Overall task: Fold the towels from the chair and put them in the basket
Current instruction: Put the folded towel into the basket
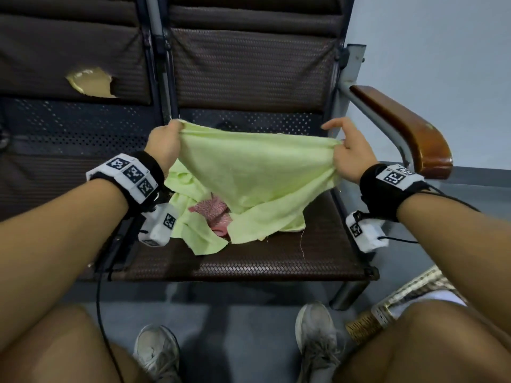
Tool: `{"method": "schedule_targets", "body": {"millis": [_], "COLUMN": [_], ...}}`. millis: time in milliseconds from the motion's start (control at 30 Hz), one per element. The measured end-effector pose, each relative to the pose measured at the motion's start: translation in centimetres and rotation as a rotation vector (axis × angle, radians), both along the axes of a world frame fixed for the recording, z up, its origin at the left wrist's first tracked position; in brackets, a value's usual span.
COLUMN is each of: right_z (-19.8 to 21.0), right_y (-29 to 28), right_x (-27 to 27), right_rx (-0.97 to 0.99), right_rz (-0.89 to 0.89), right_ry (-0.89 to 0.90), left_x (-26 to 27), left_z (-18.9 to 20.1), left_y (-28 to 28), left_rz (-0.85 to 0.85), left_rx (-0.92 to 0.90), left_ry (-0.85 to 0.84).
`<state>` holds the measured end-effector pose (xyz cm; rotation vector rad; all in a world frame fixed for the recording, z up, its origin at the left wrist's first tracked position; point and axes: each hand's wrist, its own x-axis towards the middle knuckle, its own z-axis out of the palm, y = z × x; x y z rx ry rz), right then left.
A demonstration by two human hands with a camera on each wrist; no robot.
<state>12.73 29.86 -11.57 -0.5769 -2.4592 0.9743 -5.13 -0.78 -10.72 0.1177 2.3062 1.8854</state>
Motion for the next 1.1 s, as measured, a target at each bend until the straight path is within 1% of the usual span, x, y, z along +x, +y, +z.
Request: {"method": "schedule_targets", "body": {"millis": [67,167,233,300,367,433,533,600,667,733,800,867,933,1000,1033,1067,1100], "right_z": [1.5,4.2,5.9,7.4,8.9,10.0,11.3,12.0,12.7,13.3,13.5,13.4,13.6,14.0,14.1,14.1,14.1], "right_y": [-0.4,-0.7,-0.4,0.1,0.3,0.2,-0.8,-1.6,-2.7,-4.4,-6.3,-8.3,-10.2,-11.5,-11.7,-11.8,-11.7], "right_x": [0.2,0.8,1.2,1.7,2.1,2.6,3.1,2.8,2.3,2.0,1.6,1.1,0.6,0.5,0.6,0.6,0.7], "right_rx": [0.036,0.171,0.165,0.091,0.011,-0.110,-0.293,-0.408,-0.524,-0.594,-0.658,-0.732,-0.830,-0.912,-0.890,-0.846,-0.796], "right_rz": [-0.031,-0.015,0.030,0.044,0.018,0.011,0.028,0.015,-0.010,-0.010,0.038,0.078,0.109,0.149,0.170,0.178,0.180], "right_ry": [0.011,-0.080,-0.095,-0.038,0.040,0.074,0.101,0.110,0.086,0.024,-0.030,-0.040,-0.015,-0.014,-0.035,-0.052,-0.065], "left_x": [0.5,1.3,1.7,1.6,1.2,1.1,1.0,1.2,1.5,2.6,4.4,6.8,9.4,11.7,12.3,12.5,12.4], "left_z": [1.3,3.8,5.6,7.1,8.0,8.6,9.4,9.9,10.1,10.4,10.6,10.6,10.2,10.1,10.1,10.1,10.3], "left_y": [0.2,0.0,-0.1,-0.1,-0.5,-0.9,-1.3,-1.1,-0.4,0.9,2.4,3.8,5.2,6.0,6.1,5.9,5.5], "left_rz": [-0.048,-0.196,-0.260,-0.272,-0.271,-0.255,-0.140,-0.049,0.019,0.029,-0.027,-0.147,-0.277,-0.403,-0.454,-0.497,-0.532], "left_rx": [0.109,0.143,0.173,0.192,0.176,0.104,-0.007,-0.006,0.032,0.093,0.178,0.243,0.228,0.141,0.100,0.090,0.125], "left_ry": [-0.034,-0.026,-0.007,0.059,0.119,0.191,0.286,0.269,0.217,0.156,0.110,0.121,0.174,0.246,0.265,0.237,0.147]}}
